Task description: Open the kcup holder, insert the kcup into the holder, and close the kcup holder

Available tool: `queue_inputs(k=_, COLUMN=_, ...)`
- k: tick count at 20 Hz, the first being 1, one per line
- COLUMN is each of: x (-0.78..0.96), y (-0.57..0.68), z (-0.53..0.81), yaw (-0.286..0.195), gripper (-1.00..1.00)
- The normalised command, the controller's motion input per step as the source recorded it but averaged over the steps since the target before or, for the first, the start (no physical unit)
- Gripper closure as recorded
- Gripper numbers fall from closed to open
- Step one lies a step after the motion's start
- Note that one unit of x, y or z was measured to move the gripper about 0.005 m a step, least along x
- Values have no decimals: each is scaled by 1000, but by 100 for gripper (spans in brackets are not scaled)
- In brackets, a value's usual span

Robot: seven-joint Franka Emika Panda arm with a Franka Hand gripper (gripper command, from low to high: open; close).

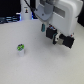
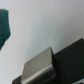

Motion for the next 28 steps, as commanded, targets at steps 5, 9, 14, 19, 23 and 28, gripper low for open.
queue_inputs(k=5, x=-352, y=-436, z=24, yaw=-242, gripper=-100)
queue_inputs(k=9, x=-351, y=-456, z=8, yaw=-234, gripper=-100)
queue_inputs(k=14, x=-297, y=-481, z=-36, yaw=-239, gripper=-100)
queue_inputs(k=19, x=-254, y=-488, z=-153, yaw=-249, gripper=-100)
queue_inputs(k=23, x=-324, y=-499, z=-338, yaw=-246, gripper=-100)
queue_inputs(k=28, x=-296, y=-522, z=-489, yaw=-231, gripper=-100)
